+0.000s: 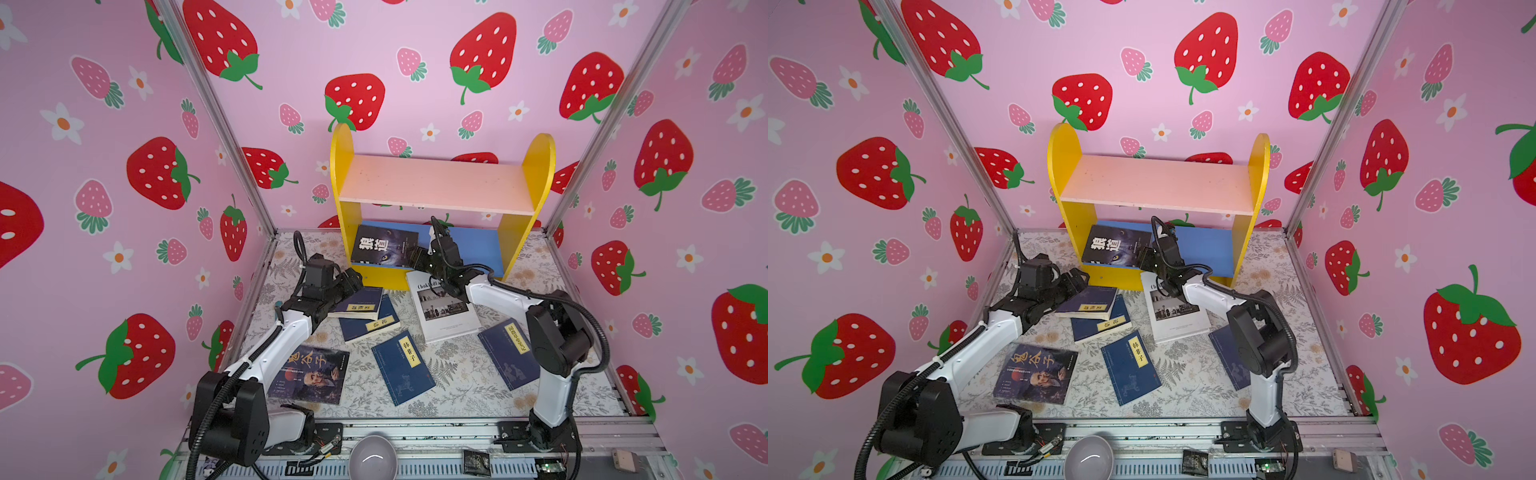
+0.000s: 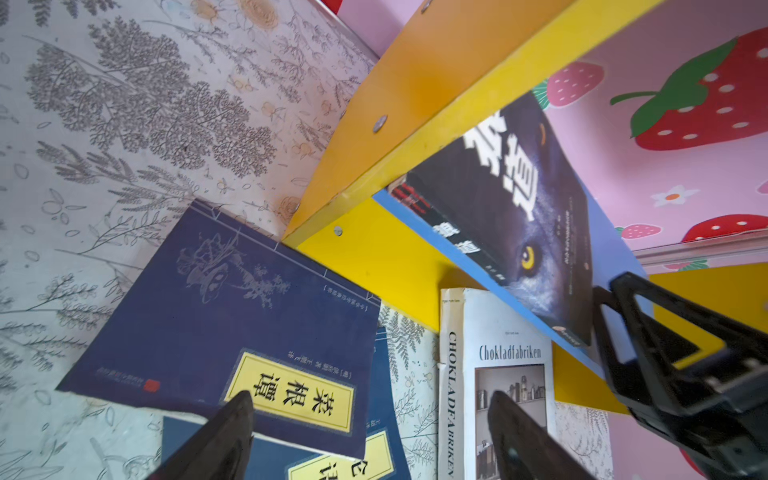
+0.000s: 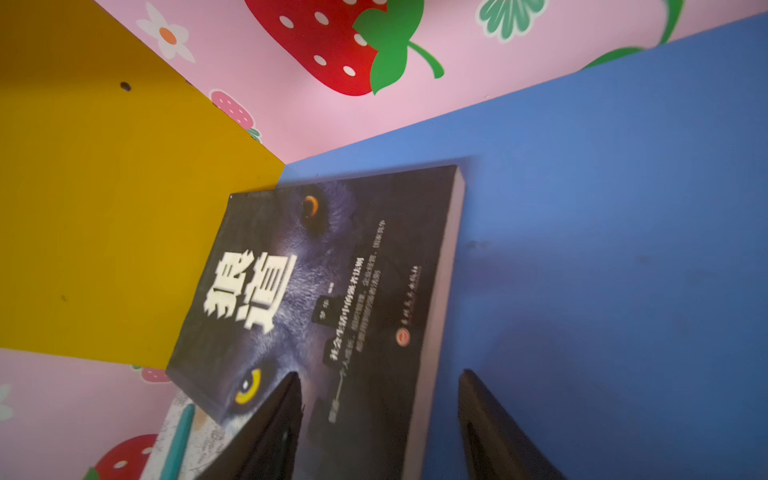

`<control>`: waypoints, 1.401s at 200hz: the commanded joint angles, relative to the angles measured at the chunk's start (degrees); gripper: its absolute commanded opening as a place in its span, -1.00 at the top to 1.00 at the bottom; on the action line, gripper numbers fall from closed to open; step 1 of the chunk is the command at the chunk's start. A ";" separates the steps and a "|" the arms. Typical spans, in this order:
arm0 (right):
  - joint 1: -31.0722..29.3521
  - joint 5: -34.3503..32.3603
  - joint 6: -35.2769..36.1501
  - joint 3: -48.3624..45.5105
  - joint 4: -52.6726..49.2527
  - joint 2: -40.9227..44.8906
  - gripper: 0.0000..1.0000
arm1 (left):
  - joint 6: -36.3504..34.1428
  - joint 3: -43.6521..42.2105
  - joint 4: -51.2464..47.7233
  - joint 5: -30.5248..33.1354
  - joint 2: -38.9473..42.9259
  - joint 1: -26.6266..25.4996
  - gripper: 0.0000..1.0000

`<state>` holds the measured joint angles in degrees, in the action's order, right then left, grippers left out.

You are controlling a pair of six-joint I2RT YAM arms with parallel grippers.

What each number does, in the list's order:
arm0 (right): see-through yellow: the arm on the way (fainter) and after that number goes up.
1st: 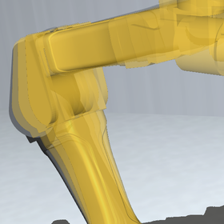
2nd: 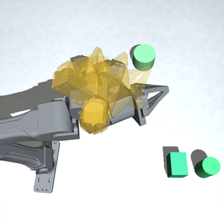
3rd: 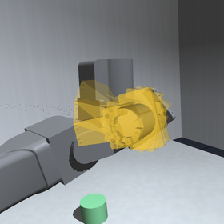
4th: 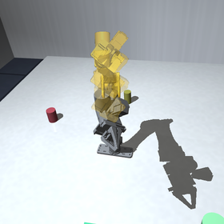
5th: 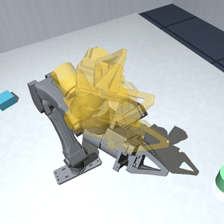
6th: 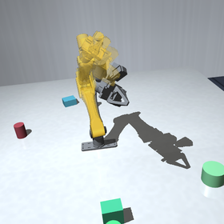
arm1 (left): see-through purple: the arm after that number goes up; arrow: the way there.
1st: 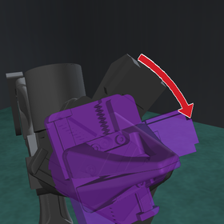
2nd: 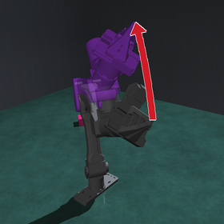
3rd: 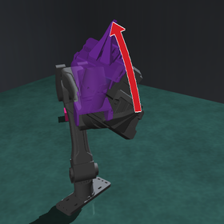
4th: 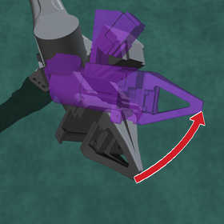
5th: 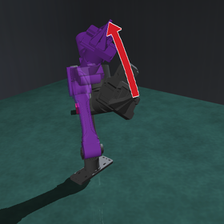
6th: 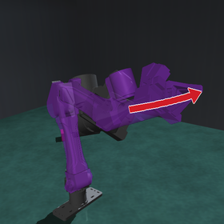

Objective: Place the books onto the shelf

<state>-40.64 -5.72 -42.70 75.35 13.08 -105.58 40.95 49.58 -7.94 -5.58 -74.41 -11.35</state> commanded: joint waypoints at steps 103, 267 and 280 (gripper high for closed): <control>-16.16 5.97 18.70 -18.98 12.45 11.32 -0.23 | 18.41 -16.90 5.96 4.44 -0.78 4.53 -0.74; -17.06 11.69 11.79 6.52 7.97 -23.72 0.02 | 28.08 -23.83 45.65 -5.51 -21.28 10.37 -0.41; -17.05 11.48 11.75 6.17 7.98 -23.31 0.02 | 28.07 -24.34 48.95 -6.41 -21.56 10.26 -0.36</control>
<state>-57.28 4.60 -28.60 81.03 23.62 -128.64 66.85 28.45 35.44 -8.80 -93.12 -1.13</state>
